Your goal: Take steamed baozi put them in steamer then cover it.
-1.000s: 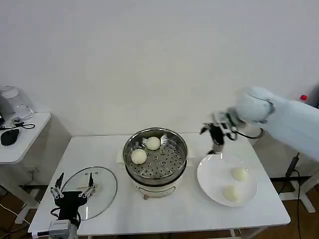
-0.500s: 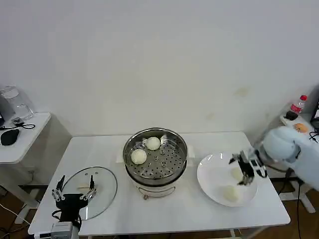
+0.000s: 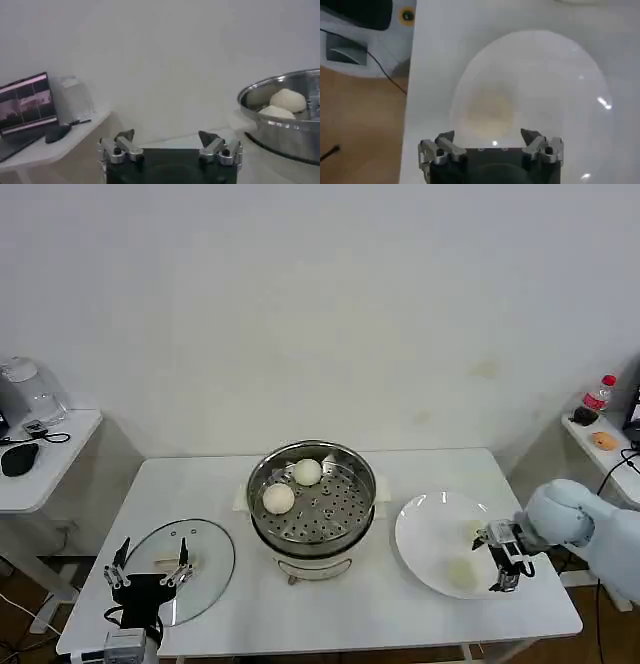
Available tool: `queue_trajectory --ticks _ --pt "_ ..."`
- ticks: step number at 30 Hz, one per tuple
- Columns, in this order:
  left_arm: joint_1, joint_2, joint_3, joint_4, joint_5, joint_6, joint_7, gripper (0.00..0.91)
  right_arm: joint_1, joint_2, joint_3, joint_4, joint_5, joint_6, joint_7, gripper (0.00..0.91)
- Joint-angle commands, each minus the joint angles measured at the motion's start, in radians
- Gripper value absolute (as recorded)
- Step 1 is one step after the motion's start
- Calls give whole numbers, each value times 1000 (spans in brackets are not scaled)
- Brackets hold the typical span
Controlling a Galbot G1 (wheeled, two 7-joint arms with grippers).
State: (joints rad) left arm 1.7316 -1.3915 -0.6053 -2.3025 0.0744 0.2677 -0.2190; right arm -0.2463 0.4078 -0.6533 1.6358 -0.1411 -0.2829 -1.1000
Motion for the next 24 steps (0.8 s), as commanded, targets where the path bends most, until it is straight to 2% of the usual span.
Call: queue_trajectory --ticks 1,8,12,24 --pt "-1 0 1 1 0 1 1 907 -53 29 20 -29 -22 0 3 907" --pt "-5 -1 -2 9 -2 0 1 907 -29 57 -7 -45 -21 -13 9 907" --pt "-7 -3 -1 13 -2 -1 0 907 -30 64 -9 -57 -23 -20 15 877" --pt "-6 -8 2 8 0 -1 0 907 -27 79 -2 -82 -26 -30 30 675"
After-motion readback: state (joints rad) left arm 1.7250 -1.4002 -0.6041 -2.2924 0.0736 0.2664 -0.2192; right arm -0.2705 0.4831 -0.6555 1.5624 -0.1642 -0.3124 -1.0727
